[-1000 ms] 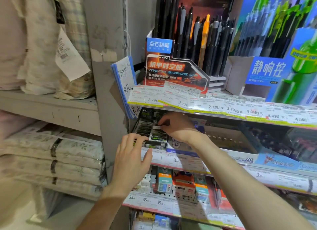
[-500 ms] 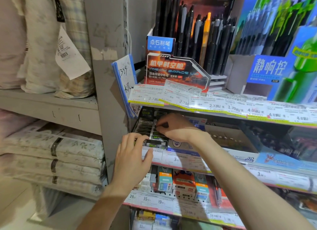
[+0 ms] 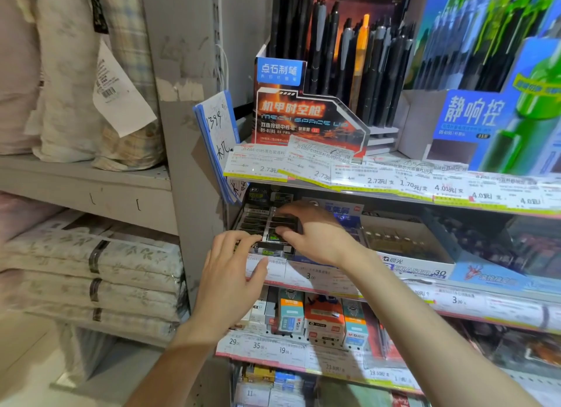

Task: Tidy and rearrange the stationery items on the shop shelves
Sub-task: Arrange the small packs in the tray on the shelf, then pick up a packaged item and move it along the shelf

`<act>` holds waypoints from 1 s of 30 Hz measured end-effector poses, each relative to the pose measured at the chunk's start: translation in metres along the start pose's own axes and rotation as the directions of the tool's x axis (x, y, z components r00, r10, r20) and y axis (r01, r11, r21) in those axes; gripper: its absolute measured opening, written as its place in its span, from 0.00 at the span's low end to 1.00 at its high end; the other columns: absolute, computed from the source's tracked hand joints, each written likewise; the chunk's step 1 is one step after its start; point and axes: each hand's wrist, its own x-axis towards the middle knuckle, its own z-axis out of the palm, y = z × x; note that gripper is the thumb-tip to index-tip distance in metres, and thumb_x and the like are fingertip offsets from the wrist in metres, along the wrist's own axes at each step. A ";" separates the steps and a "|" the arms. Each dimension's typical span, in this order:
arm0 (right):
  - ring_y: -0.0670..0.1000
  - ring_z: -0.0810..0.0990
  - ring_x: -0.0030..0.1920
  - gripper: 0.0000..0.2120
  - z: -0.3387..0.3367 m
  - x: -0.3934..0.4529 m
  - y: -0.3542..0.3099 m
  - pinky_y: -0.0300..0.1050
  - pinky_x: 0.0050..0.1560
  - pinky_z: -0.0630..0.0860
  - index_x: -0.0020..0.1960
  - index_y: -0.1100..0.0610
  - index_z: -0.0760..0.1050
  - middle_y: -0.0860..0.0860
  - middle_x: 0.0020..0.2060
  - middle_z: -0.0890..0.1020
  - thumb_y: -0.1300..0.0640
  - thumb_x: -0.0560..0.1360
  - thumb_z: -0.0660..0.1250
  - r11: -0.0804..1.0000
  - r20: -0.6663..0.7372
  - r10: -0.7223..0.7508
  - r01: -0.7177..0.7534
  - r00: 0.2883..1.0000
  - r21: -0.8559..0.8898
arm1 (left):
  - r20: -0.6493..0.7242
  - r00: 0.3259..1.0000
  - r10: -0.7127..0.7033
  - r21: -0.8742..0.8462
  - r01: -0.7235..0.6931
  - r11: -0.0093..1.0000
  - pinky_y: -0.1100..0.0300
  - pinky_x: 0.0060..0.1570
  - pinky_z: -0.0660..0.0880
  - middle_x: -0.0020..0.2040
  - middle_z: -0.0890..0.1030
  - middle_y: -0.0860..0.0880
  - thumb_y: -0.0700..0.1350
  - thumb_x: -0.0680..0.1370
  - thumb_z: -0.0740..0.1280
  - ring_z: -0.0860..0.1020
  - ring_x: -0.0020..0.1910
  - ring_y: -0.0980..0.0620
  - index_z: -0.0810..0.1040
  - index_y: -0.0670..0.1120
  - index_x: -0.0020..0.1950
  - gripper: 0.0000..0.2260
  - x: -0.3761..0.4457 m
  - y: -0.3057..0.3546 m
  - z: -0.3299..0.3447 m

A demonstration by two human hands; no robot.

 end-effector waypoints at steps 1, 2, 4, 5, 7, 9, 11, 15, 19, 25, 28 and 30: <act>0.52 0.76 0.63 0.22 0.000 -0.006 0.001 0.48 0.62 0.75 0.71 0.51 0.71 0.51 0.66 0.77 0.46 0.79 0.64 1.000 -0.043 0.000 0.001 0.999 0.025 | 0.006 1.000 0.007 -0.039 -0.007 0.999 0.53 0.64 0.71 0.62 0.72 0.54 0.52 0.78 0.63 0.67 0.66 0.54 0.74 0.48 0.67 0.19 -0.001 -0.001 -0.002; 0.52 0.75 0.64 0.23 -0.001 -0.014 0.001 0.48 0.63 0.74 0.72 0.52 0.70 0.51 0.67 0.76 0.45 0.79 0.65 0.999 -0.085 0.003 0.001 0.996 0.043 | 0.010 1.000 0.012 -0.082 -0.011 0.997 0.53 0.66 0.69 0.64 0.72 0.54 0.52 0.79 0.63 0.67 0.67 0.56 0.74 0.48 0.68 0.19 -0.002 -0.002 -0.004; 0.51 0.73 0.67 0.26 0.001 -0.030 0.005 0.47 0.66 0.72 0.74 0.51 0.68 0.50 0.68 0.75 0.44 0.79 0.65 0.999 -0.159 0.026 -0.018 0.987 0.051 | 0.011 1.000 0.012 -0.150 -0.011 0.989 0.54 0.71 0.65 0.68 0.71 0.55 0.50 0.80 0.65 0.64 0.71 0.59 0.73 0.49 0.70 0.19 -0.007 -0.003 -0.006; 0.51 0.72 0.68 0.26 0.003 -0.039 0.007 0.47 0.67 0.70 0.74 0.51 0.67 0.49 0.69 0.75 0.43 0.79 0.64 0.998 -0.190 0.043 -0.034 0.981 0.048 | 0.012 1.000 0.013 -0.170 -0.011 0.985 0.55 0.73 0.63 0.70 0.70 0.56 0.49 0.80 0.66 0.61 0.73 0.60 0.73 0.50 0.71 0.19 -0.009 -0.003 -0.006; 0.51 0.71 0.69 0.26 0.011 -0.060 0.011 0.49 0.69 0.69 0.74 0.50 0.67 0.49 0.69 0.75 0.42 0.79 0.63 0.997 -0.236 0.072 -0.064 0.969 0.043 | 0.012 1.000 0.023 -0.202 -0.020 0.979 0.57 0.74 0.59 0.73 0.68 0.57 0.48 0.80 0.66 0.58 0.76 0.61 0.74 0.51 0.70 0.18 -0.016 -0.004 -0.006; 0.52 0.71 0.69 0.25 0.021 -0.083 0.013 0.53 0.68 0.69 0.73 0.51 0.68 0.49 0.67 0.75 0.42 0.79 0.62 0.996 -0.285 0.080 -0.067 0.955 0.055 | -0.005 0.999 0.049 -0.230 -0.049 0.972 0.60 0.73 0.59 0.73 0.68 0.56 0.48 0.80 0.66 0.59 0.76 0.59 0.75 0.50 0.69 0.17 -0.024 -0.005 -0.005; 0.51 0.69 0.71 0.25 0.033 -0.107 0.010 0.55 0.70 0.68 0.72 0.53 0.69 0.50 0.69 0.73 0.44 0.79 0.63 0.994 -0.348 0.098 -0.074 0.932 0.082 | -0.014 0.997 0.075 -0.279 -0.076 0.957 0.59 0.72 0.63 0.72 0.70 0.54 0.48 0.79 0.66 0.64 0.74 0.56 0.75 0.48 0.68 0.17 -0.034 -0.007 -0.003; 0.51 0.66 0.75 0.24 0.058 -0.152 -0.003 0.54 0.74 0.64 0.72 0.56 0.70 0.50 0.73 0.71 0.48 0.79 0.66 0.981 -0.457 0.185 -0.131 0.870 0.146 | 0.036 0.998 0.051 -0.393 -0.033 0.919 0.57 0.72 0.65 0.70 0.72 0.54 0.47 0.78 0.67 0.68 0.72 0.55 0.75 0.47 0.69 0.19 -0.062 -0.010 0.006; 0.46 0.65 0.75 0.26 0.098 -0.200 -0.012 0.45 0.74 0.63 0.74 0.52 0.67 0.45 0.73 0.69 0.49 0.79 0.66 0.922 -0.374 0.366 -0.277 0.852 0.271 | 0.183 0.981 -0.068 -0.446 0.144 0.883 0.59 0.69 0.68 0.69 0.71 0.64 0.51 0.76 0.66 0.70 0.70 0.60 0.72 0.57 0.70 0.21 -0.095 -0.014 0.020; 0.43 0.74 0.65 0.28 0.150 -0.258 -0.014 0.50 0.63 0.75 0.75 0.43 0.61 0.42 0.66 0.73 0.45 0.78 0.66 0.693 -0.214 0.686 -0.536 0.695 0.481 | 0.474 0.866 -0.160 -0.420 0.382 0.823 0.48 0.68 0.70 0.68 0.72 0.63 0.60 0.78 0.64 0.70 0.69 0.60 0.64 0.66 0.71 0.21 -0.141 -0.018 0.049; 0.42 0.76 0.61 0.27 0.152 -0.270 -0.007 0.51 0.60 0.77 0.74 0.44 0.62 0.45 0.62 0.75 0.47 0.78 0.66 0.641 -0.219 0.739 -0.565 0.637 0.519 | 0.509 0.840 -0.190 -0.429 0.439 0.789 0.49 0.65 0.73 0.65 0.74 0.63 0.54 0.79 0.66 0.73 0.64 0.62 0.65 0.64 0.71 0.22 -0.153 -0.007 0.056; 0.43 0.76 0.60 0.26 0.150 -0.276 0.001 0.50 0.59 0.77 0.74 0.46 0.63 0.47 0.62 0.76 0.49 0.78 0.66 0.624 -0.224 0.756 -0.575 0.615 0.529 | 0.521 0.828 -0.208 -0.426 0.463 0.777 0.50 0.64 0.74 0.63 0.74 0.63 0.52 0.79 0.66 0.74 0.62 0.63 0.65 0.65 0.70 0.22 -0.154 0.004 0.059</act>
